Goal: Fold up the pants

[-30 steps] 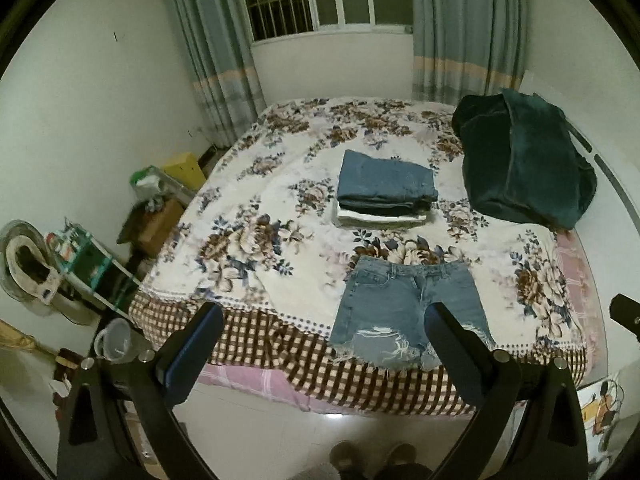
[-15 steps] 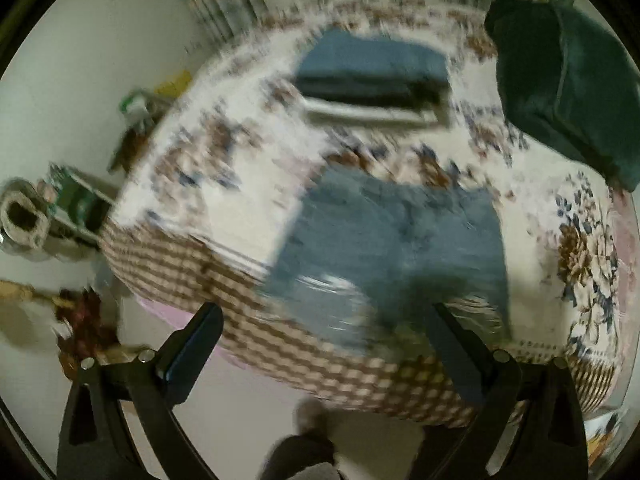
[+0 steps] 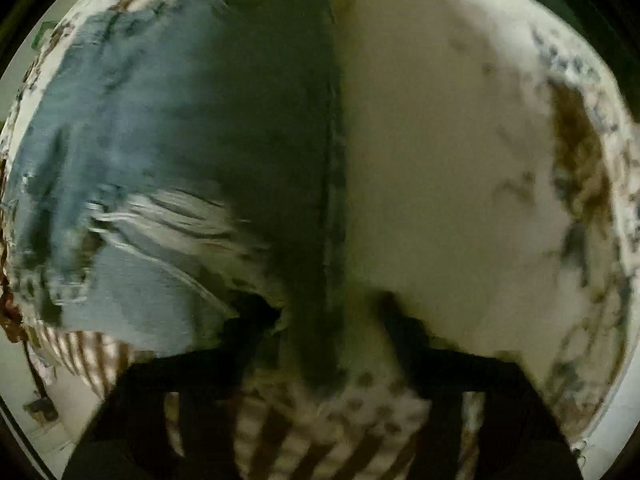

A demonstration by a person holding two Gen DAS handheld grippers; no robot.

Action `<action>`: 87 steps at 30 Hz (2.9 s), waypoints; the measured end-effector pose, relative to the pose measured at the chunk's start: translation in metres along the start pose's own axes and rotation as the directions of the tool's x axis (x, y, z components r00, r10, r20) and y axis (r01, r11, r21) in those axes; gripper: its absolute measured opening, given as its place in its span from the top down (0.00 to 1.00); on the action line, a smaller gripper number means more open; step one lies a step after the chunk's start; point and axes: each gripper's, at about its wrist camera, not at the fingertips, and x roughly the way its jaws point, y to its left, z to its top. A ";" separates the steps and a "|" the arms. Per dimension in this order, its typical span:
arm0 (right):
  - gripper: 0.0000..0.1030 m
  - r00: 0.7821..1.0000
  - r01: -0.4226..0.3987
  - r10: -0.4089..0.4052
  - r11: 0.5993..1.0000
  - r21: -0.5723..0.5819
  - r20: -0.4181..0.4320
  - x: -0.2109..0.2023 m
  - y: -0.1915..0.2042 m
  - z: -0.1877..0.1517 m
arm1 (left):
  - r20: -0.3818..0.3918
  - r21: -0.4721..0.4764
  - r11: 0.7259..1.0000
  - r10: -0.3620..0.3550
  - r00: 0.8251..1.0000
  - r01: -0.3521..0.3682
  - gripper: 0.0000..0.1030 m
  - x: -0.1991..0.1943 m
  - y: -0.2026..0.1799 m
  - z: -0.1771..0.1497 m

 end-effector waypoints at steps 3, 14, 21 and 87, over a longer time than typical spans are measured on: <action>0.00 0.997 -0.063 0.062 0.998 -0.019 -0.042 0.030 0.000 0.014 | 0.089 -0.032 0.999 -0.026 0.996 0.029 0.97 -0.012 0.014 -0.001; 0.35 0.927 -0.329 0.330 0.944 0.035 -0.176 0.137 0.085 0.094 | 0.167 -0.043 0.999 -0.006 0.986 0.014 0.98 -0.083 0.098 -0.001; 0.92 0.931 -0.341 0.344 0.939 0.045 -0.122 0.122 0.126 0.104 | 0.207 -0.091 0.995 -0.019 0.978 0.039 0.98 -0.149 0.166 -0.006; 0.06 0.839 -0.518 0.477 0.848 -0.112 -0.262 0.178 0.288 0.132 | 0.586 -0.751 -0.479 -0.164 0.794 0.455 0.67 -0.022 0.388 -0.061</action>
